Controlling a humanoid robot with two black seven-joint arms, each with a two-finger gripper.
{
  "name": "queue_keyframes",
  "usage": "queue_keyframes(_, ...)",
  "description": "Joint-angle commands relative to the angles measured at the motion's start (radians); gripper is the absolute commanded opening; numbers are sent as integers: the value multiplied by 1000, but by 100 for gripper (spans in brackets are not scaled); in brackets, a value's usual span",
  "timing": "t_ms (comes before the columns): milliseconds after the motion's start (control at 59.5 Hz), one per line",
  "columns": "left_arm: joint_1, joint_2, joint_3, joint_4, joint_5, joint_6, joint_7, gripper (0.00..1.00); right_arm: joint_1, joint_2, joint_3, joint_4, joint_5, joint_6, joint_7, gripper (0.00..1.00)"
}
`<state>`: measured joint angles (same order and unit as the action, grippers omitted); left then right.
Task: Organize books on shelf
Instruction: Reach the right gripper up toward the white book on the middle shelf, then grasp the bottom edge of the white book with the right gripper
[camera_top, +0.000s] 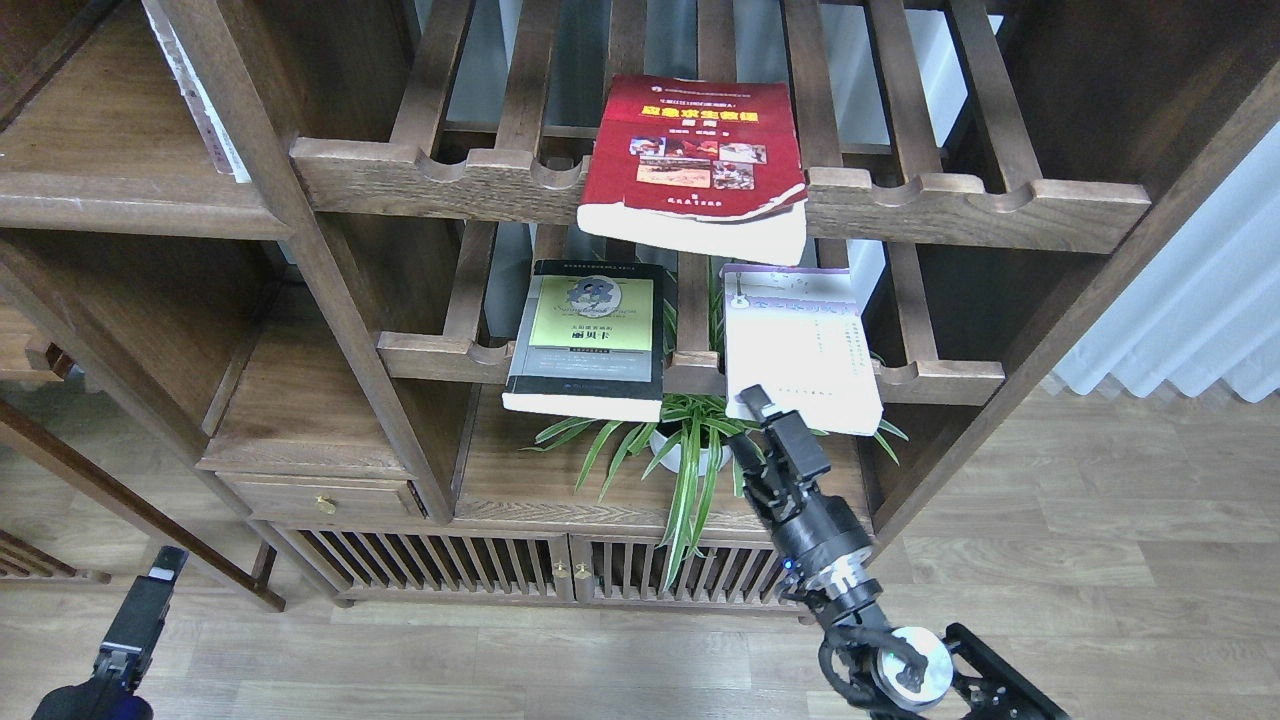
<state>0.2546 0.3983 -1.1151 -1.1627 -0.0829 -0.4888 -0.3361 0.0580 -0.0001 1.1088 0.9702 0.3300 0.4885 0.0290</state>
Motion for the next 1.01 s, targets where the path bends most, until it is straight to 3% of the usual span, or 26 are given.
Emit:
queue_keyframes(0,-1,-1,-22,8,0,0,0,100,5,0,6,-13,50,0,3,91)
queue_keyframes(302,-12,1,-32,11,0,0,0,100,3,0,26,1,70,0,-9,62)
queue_keyframes(605,-11,1,-32,11,0,0,0,100,-4,0,25,1,73,0,-11,44)
queue_keyframes(806,-11,-1,-32,11,-1,0,0,100,-6,0,20,1,96,0,-12,15)
queue_keyframes(991,-14,-9,-29,24,0,0,6,100,-7,0,19,5,101,0,-12,11)
